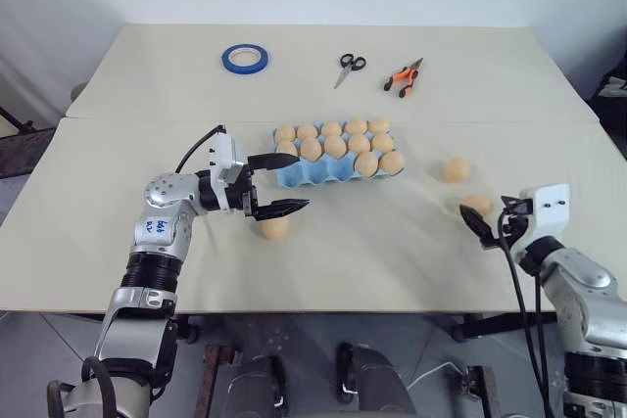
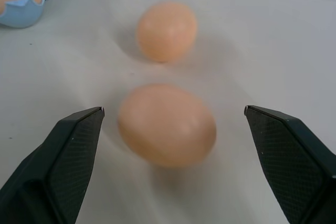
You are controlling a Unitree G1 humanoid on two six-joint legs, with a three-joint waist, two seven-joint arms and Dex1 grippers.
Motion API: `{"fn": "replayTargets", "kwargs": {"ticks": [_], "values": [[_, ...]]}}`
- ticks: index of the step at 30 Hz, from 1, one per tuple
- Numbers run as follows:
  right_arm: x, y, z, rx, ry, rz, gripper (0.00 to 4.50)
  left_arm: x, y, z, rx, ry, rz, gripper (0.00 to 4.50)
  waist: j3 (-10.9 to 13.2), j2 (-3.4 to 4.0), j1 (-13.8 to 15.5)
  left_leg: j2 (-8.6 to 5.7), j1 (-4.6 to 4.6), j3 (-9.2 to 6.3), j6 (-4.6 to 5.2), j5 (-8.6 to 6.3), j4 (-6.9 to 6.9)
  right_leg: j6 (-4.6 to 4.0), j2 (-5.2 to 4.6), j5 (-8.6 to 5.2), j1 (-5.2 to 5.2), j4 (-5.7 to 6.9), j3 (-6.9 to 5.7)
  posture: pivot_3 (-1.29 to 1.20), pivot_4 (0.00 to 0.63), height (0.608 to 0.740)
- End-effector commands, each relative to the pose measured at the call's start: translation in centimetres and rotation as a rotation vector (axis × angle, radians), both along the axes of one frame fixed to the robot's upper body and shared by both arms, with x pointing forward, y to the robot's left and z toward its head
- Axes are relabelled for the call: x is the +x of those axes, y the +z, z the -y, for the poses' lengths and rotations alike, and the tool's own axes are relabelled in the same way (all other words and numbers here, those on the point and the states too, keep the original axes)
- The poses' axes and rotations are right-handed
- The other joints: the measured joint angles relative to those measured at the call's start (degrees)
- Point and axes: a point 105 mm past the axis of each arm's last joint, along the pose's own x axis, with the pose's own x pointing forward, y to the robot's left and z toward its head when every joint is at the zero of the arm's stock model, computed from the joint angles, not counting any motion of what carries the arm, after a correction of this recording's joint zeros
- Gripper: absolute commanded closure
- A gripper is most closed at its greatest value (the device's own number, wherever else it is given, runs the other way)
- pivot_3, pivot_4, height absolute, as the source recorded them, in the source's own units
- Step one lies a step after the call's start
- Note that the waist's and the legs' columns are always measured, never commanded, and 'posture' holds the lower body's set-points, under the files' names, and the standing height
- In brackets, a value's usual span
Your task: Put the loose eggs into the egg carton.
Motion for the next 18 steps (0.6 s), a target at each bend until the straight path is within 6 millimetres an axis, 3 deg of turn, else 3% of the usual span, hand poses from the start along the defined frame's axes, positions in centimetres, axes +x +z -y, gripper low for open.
{"fn": "replayTargets", "kwargs": {"ticks": [1,2,5,11,16,18], "values": [[0.6,0.4,0.0,-0.013,-0.015,0.026,0.01,-0.1,1.0,-0.2,-0.005,0.006,0.047,0.00,0.00,0.00,-0.04,0.00,0.00,0.00,0.00,0.00,0.00,0.00,0.00,0.00,0.00,0.00,0.01,0.00,0.150,0.740],[0.7,0.3,0.0,-0.015,-0.021,0.019,0.01,-0.1,1.0,-0.2,-0.005,0.007,0.048,0.00,0.00,0.00,0.00,0.00,0.00,0.00,0.00,0.00,0.00,0.00,0.00,0.00,0.00,0.01,0.01,0.00,0.150,0.740],[0.9,0.3,0.1,-0.013,-0.031,0.029,0.58,-0.1,1.1,-0.3,-0.006,0.013,0.049,0.00,0.00,0.00,0.01,0.00,0.00,0.00,-0.01,0.01,-0.01,0.00,0.00,0.00,0.00,0.01,0.00,0.00,0.150,0.740],[1.0,0.6,0.0,-0.014,-0.032,0.042,2.36,-0.1,1.1,-0.4,-0.009,0.018,0.051,0.00,0.00,0.00,-0.02,0.00,0.00,0.00,-0.01,0.01,0.00,0.01,0.00,0.01,0.00,0.02,0.00,0.00,0.150,0.740],[0.8,2.7,-0.5,-0.031,-0.018,0.102,2.62,-0.1,1.1,-0.4,-0.011,0.023,0.050,0.00,0.00,0.00,-0.04,0.00,0.01,0.01,-0.02,0.01,0.00,0.01,0.00,0.01,0.00,0.03,0.02,0.00,0.150,0.740],[1.0,4.2,-1.5,-0.040,0.010,0.136,2.62,-0.1,1.1,-0.5,-0.011,0.027,0.049,0.00,0.00,0.00,-0.08,0.01,0.01,0.01,-0.02,0.01,-0.01,0.01,0.00,0.01,0.00,0.03,0.02,0.00,0.150,0.740]]}}
